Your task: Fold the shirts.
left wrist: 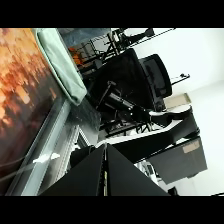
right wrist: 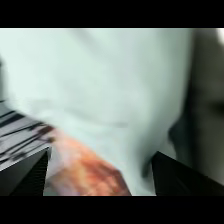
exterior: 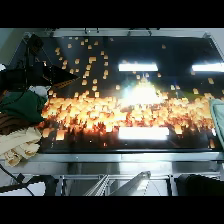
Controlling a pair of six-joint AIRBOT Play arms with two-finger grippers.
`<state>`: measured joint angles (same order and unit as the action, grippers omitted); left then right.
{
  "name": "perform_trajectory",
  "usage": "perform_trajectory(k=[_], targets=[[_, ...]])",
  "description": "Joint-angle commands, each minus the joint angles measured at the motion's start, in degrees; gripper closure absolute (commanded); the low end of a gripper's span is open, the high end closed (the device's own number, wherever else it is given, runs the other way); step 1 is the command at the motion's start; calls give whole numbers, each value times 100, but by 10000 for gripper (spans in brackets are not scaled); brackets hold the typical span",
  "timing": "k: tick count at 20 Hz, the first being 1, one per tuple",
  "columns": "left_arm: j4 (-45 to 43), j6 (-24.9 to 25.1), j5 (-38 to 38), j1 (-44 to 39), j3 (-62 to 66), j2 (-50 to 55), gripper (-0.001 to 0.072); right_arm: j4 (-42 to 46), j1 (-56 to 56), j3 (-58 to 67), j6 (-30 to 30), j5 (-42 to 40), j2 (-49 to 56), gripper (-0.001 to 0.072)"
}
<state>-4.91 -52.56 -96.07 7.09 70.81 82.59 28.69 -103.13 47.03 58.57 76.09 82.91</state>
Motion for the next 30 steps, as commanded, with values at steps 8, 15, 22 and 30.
perform_trajectory(k=[8,15,22,30], targets=[[-2,2,-459,-4,-2,-2,706,-1255,1543,-15,-426,1222,-409,9],[-2,0,-334,-4,-2,-2,706,-2197,4542,-15,-627,1609,-407,10],[-116,-155,-424,-4,-2,-4,708,-3473,8133,-15,-730,1434,-411,691],[-1062,-299,284,2,-1580,-1152,706,-2739,10485,-116,-802,-382,-560,690]])
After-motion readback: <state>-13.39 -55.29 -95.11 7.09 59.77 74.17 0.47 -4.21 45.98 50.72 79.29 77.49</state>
